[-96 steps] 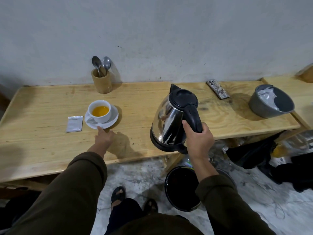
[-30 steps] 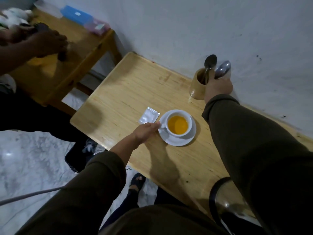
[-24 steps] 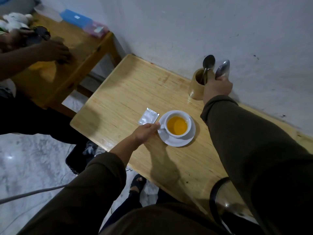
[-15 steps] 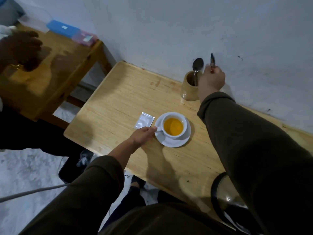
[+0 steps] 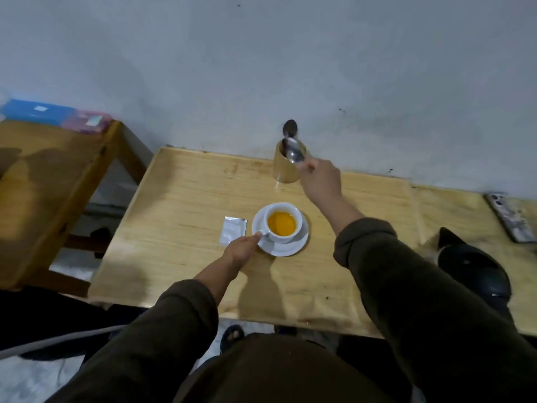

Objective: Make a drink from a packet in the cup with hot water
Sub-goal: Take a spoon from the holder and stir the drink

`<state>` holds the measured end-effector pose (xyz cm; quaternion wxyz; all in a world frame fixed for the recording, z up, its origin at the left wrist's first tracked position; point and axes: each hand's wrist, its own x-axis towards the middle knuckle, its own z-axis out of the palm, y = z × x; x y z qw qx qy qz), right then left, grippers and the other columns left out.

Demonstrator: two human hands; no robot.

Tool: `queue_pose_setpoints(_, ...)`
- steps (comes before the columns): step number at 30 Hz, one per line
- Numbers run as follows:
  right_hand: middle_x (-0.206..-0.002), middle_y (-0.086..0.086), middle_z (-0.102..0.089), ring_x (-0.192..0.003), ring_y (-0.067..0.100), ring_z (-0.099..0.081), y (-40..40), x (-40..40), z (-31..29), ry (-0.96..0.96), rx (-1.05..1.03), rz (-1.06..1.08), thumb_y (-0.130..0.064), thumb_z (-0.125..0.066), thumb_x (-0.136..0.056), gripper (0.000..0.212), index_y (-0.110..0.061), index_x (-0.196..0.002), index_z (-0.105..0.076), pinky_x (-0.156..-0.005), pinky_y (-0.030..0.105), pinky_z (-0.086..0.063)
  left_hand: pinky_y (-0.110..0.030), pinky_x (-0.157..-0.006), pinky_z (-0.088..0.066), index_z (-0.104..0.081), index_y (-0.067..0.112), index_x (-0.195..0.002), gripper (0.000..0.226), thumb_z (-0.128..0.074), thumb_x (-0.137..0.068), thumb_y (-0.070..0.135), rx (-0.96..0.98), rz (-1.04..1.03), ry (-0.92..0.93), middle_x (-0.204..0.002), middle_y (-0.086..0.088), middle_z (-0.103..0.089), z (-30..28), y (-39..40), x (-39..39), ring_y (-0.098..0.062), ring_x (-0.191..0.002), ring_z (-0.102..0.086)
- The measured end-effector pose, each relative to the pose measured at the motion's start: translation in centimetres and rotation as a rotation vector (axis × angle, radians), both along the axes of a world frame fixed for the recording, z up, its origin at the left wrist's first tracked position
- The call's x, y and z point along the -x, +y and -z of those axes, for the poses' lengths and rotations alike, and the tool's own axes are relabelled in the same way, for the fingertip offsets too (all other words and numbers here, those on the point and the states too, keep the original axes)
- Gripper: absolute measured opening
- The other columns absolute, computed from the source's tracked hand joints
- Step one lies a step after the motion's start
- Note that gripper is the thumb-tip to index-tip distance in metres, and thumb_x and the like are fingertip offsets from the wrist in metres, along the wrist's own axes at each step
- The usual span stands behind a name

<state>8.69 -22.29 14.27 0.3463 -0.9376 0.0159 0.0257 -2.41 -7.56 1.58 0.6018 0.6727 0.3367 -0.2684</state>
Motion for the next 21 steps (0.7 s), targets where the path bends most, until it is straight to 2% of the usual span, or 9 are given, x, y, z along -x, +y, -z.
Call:
queue_pose_setpoints(1,-0.084,0.004,-0.061,-0.080,0.022,-0.057,-0.2,1.0,0.8,0.079,0.041,-0.020,-0.026,-0.051,-0.092,0.023,-0.012,-0.089,-0.069,-0.066,0.030,-0.040,-0.046,-0.111,-0.040,-0.056,0.015,-0.134,0.090,-0.054,-0.066,0.073,0.014,0.007,0.010,-0.141,-0.009,-0.056,0.0,0.1,-0.1,-0.028,-0.128,-0.053)
queue_pose_setpoints(3,-0.085,0.006,-0.065,-0.082,0.024,-0.061,-0.3,2.7,2.2,0.230,0.133,-0.016,-0.027,-0.056,-0.088,0.021,-0.009,-0.082,-0.067,-0.064,0.030,-0.042,-0.044,-0.110,-0.038,-0.052,0.014,-0.137,0.080,-0.053,-0.077,0.066,0.023,0.011,0.011,-0.143,-0.007,-0.053,0.1,0.1,-0.3,-0.026,-0.130,-0.050)
queue_pose_setpoints(6,-0.091,0.012,-0.068,-0.087,0.031,-0.065,-0.2,4.4,3.0,0.341,0.300,-0.034,-0.030,-0.057,-0.085,0.027,-0.006,-0.072,-0.059,-0.061,0.030,-0.040,-0.044,-0.110,-0.037,-0.049,0.012,-0.140,0.073,-0.051,-0.085,0.060,0.021,0.012,0.021,-0.145,-0.008,-0.051,0.4,-0.1,-0.5,-0.027,-0.132,-0.048)
queue_pose_setpoints(7,-0.093,0.014,-0.065,-0.092,0.033,-0.064,-0.1,4.9,2.8,0.352,0.347,-0.051,-0.026,-0.055,-0.087,0.023,-0.007,-0.074,-0.055,-0.063,0.030,-0.040,-0.044,-0.111,-0.037,-0.048,0.012,-0.140,0.073,-0.051,-0.085,0.060,0.023,0.012,0.022,-0.145,-0.008,-0.051,0.5,-0.1,-0.6,-0.027,-0.132,-0.047)
queue_pose_setpoints(9,-0.108,0.017,-0.062,-0.102,0.033,-0.060,0.3,5.6,2.5,0.353,0.436,-0.081,-0.019,-0.051,-0.090,0.014,-0.005,-0.094,-0.056,-0.069,0.032,-0.042,-0.045,-0.112,-0.037,-0.047,0.012,-0.141,0.073,-0.051,-0.085,0.060,0.030,0.008,0.020,-0.145,-0.008,-0.050,0.6,-0.1,-0.6,-0.026,-0.134,-0.047)
queue_pose_setpoints(11,-0.117,0.016,-0.059,-0.105,0.032,-0.059,0.6,6.0,2.2,0.320,0.530,-0.109,-0.017,-0.050,-0.091,0.024,-0.003,-0.110,-0.055,-0.075,0.034,-0.045,-0.046,-0.112,-0.036,-0.046,0.011,-0.142,0.074,-0.052,-0.086,0.059,0.039,0.004,0.021,-0.146,-0.008,-0.049,0.7,-0.1,-0.7,-0.026,-0.134,-0.046)
queue_pose_setpoints(16,-0.119,0.013,-0.058,-0.107,0.029,-0.058,1.2,6.1,1.8,0.298,0.698,-0.234,-0.017,-0.049,-0.092,0.026,-0.007,-0.115,-0.054,-0.079,0.033,-0.045,-0.045,-0.113,-0.035,-0.045,0.010,-0.142,0.071,-0.050,-0.088,0.056,0.041,0.005,0.022,-0.147,-0.008,-0.049,0.9,0.0,-0.8,-0.026,-0.135,-0.045)
queue_pose_setpoints(21,-0.117,0.013,-0.057,-0.102,0.027,-0.058,1.1,5.2,0.9,0.302,0.713,-0.257,-0.016,-0.057,-0.089,0.028,-0.006,-0.115,-0.054,-0.075,0.031,-0.045,-0.044,-0.109,-0.036,-0.045,0.010,-0.141,0.070,-0.051,-0.089,0.055,0.055,-0.003,0.031,-0.145,-0.009,-0.049,1.0,0.1,-0.8,-0.026,-0.133,-0.046)
